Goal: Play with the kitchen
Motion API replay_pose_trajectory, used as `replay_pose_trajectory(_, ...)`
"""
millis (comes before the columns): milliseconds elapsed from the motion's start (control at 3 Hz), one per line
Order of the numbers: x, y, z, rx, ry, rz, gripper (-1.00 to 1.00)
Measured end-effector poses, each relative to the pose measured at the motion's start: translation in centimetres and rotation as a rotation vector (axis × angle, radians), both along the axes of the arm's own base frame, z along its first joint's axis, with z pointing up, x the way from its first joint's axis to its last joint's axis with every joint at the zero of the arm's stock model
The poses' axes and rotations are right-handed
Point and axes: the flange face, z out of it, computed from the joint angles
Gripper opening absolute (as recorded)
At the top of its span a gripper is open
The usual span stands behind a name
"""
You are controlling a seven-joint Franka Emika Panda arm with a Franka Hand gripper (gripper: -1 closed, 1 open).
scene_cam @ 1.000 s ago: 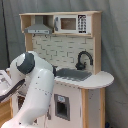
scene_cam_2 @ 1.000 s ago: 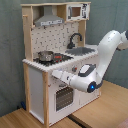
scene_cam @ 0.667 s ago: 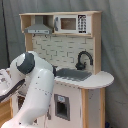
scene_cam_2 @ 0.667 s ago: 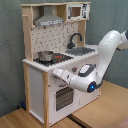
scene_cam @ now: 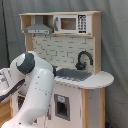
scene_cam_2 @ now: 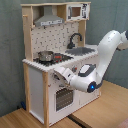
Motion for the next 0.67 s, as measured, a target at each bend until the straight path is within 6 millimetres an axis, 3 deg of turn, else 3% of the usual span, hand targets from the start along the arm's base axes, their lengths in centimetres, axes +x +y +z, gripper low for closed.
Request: replay_pose_trajectory(667,0.01,0.01,0.02,0.207,0.0,-0.015,-1.0)
